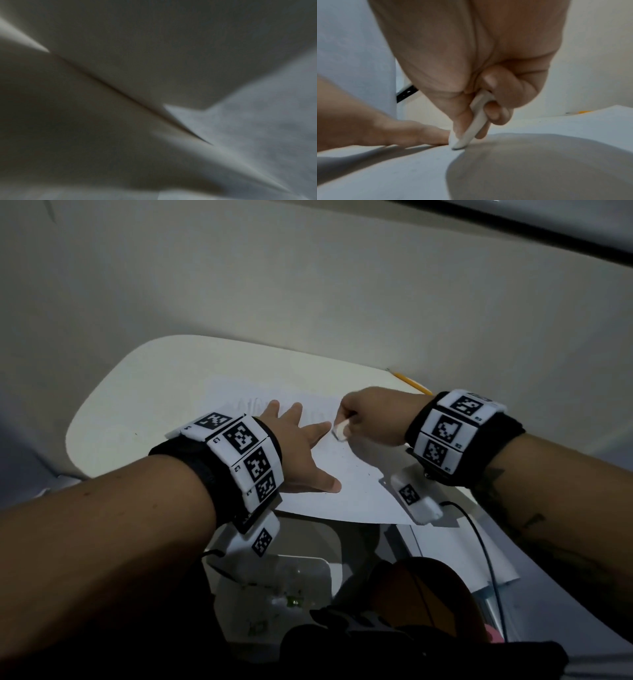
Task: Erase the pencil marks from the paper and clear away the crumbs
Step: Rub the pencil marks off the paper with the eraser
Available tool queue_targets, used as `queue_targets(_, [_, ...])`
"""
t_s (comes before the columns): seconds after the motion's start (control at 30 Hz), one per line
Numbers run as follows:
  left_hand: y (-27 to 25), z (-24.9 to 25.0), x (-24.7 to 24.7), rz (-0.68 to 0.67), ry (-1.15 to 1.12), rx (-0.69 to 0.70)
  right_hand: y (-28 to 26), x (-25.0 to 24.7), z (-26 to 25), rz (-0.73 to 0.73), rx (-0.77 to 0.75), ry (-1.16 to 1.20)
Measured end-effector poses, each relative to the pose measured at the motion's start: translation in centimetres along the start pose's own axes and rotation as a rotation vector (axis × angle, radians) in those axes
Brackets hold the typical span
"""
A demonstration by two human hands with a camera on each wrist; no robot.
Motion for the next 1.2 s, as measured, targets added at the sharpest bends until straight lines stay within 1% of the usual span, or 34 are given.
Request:
queue_targets(0.03, [0.0, 0.0, 0.0, 0.001, -0.002, -0.001, 0.4, 0.0, 0.0, 0.031, 0.013, 0.004])
queue_targets(0.1, [0.0, 0.0, 0.0, 0.000, -0.005, -0.004, 0.4, -0.1, 0.2, 0.026, 0.025, 0.016])
queue_targets(0.13, [0.0, 0.0, 0.0, -0.001, -0.007, -0.005, 0.1, -0.1, 0.3, -0.008, 0.025, 0.019])
queue_targets(0.23, [0.0, 0.0, 0.0, -0.009, -0.014, -0.008, -1.2, -0.3, 0.4, -0.185, -0.020, -0.010])
queue_targets(0.27, [0.0, 0.1, 0.0, -0.013, -0.013, -0.010, -1.4, -0.3, 0.4, -0.214, -0.028, -0.014])
queue_targets(0.3, [0.0, 0.1, -0.1, -0.016, -0.010, -0.011, -1.2, -0.3, 0.4, -0.205, -0.024, -0.013])
queue_targets(0.4, [-0.2, 0.2, -0.2, -0.015, -0.004, -0.007, -0.3, -0.1, 0.7, -0.047, 0.031, 0.004])
queue_targets(0.47, [-0.3, 0.2, -0.2, -0.016, -0.009, -0.009, -0.1, -0.1, 0.9, 0.006, 0.061, 0.029])
queue_targets(0.53, [-0.3, 0.2, -0.2, -0.022, -0.015, -0.013, -0.6, -0.2, 1.1, -0.044, 0.039, 0.022])
queue_targets(0.63, [-0.2, 0.1, -0.2, -0.021, -0.014, -0.015, -1.8, -0.2, 1.0, -0.199, -0.003, 0.005])
queue_targets(0.67, [-0.1, 0.1, -0.1, -0.019, -0.015, -0.016, -1.9, -0.2, 1.0, -0.218, -0.009, 0.003])
queue_targets(0.7, [-0.1, 0.1, -0.1, -0.017, -0.015, -0.016, -2.0, -0.2, 1.1, -0.196, -0.004, 0.008])
queue_targets(0.8, [0.0, 0.0, 0.3, 0.002, -0.023, -0.012, -1.9, -0.5, 1.8, -0.012, 0.065, 0.091])
queue_targets(0.83, [0.0, -0.1, 0.5, 0.013, -0.023, -0.009, -1.9, -0.5, 2.1, 0.021, 0.106, 0.146])
queue_targets(0.9, [0.1, -0.4, 0.8, 0.029, -0.016, 0.001, -2.2, -0.1, 2.4, 0.003, 0.174, 0.282])
queue_targets(0.93, [0.0, -0.4, 0.8, 0.032, -0.010, 0.009, -2.3, 0.2, 2.4, -0.019, 0.178, 0.312])
queue_targets(1.0, [-0.3, -0.6, 0.8, 0.031, 0.003, 0.023, -2.5, 0.5, 2.3, -0.031, 0.158, 0.259])
queue_targets(1.07, [-0.8, -0.7, 0.7, 0.015, 0.023, 0.018, -2.7, 0.4, 2.0, -0.011, 0.140, 0.204])
queue_targets(1.2, [-1.9, -0.4, -0.4, -0.010, 0.046, -0.002, -2.9, 0.3, 2.0, -0.056, 0.131, 0.260])
Point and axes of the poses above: each hand's wrist, its own y-axis towards the middle knuckle, its own x-axis out of the palm, z = x × y, the point moved 1 cm from there along y, towards the middle knuckle, and after that the axes turned 7 degrees about z, right-handed, at the moved point
